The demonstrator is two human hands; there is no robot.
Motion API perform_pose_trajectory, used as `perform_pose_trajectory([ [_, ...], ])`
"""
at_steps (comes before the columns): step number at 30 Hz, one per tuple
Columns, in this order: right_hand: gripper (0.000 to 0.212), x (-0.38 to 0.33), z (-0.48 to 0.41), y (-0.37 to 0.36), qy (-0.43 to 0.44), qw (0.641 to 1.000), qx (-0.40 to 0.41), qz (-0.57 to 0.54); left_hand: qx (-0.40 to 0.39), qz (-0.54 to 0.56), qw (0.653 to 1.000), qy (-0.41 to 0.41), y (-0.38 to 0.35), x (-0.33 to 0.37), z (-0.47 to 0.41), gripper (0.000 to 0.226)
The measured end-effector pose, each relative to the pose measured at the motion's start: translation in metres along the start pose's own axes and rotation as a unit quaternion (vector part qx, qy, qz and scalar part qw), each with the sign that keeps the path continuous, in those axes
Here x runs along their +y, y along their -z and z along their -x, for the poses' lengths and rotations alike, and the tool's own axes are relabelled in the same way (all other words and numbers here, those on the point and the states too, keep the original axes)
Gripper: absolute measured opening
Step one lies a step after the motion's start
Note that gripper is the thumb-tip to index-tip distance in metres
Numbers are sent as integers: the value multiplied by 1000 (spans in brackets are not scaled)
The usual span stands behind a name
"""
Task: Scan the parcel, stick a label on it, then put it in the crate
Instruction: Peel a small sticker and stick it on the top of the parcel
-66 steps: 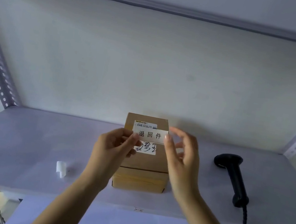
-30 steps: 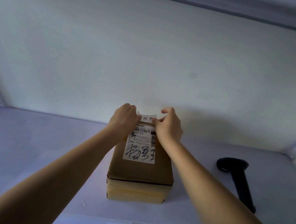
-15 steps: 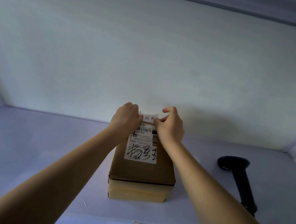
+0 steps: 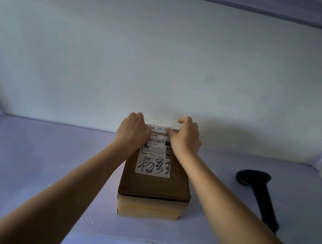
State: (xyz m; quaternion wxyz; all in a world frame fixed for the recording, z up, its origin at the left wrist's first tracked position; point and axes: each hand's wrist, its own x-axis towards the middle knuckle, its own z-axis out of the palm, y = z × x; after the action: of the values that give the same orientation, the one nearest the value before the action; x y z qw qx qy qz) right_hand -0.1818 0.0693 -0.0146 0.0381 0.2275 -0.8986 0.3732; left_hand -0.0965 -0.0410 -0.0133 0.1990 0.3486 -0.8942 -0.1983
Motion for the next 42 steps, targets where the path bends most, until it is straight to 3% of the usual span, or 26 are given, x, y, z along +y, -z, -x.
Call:
perform_pose_trajectory([
  [4,34,9,6,4,101,994,-6,28,40,-4,996,-78,0,-10,21,26],
  [8,40,11,15,-1,218,956,-127,147,-61,-59,986,-145,-4,-9,34,50],
  [10,40,11,15,-2,208,953,-130,180,-86,-81,984,-136,-4,-9,33,52],
  [14,43,14,16,-1,142,964,-105,198,-59,-105,987,-102,-6,-10,35,52],
  [18,43,11,20,4,141,967,-106,186,-46,-91,993,-67,-2,-6,37,49],
  [20,42,13,21,11,150,973,-97,143,-62,5,998,-28,4,-7,41,43],
  [22,45,20,27,22,92,992,-89,17,-82,159,983,46,10,-17,51,48],
  [25,55,39,43,35,-40,981,-110,-153,-151,342,916,145,11,-44,73,76],
  [28,48,58,69,35,-66,973,-148,-162,-240,471,829,179,-3,-69,98,58],
  [30,27,66,85,30,-88,956,-175,-219,-250,495,816,166,-10,-73,113,54],
  [33,35,72,99,28,-123,919,-182,-327,-242,523,804,151,-14,-66,124,55],
  [37,31,68,107,31,-107,875,-238,-409,-239,539,792,158,-14,-54,126,53],
  [42,37,66,102,33,-117,857,-259,-429,-231,538,792,172,-10,-48,125,49],
])
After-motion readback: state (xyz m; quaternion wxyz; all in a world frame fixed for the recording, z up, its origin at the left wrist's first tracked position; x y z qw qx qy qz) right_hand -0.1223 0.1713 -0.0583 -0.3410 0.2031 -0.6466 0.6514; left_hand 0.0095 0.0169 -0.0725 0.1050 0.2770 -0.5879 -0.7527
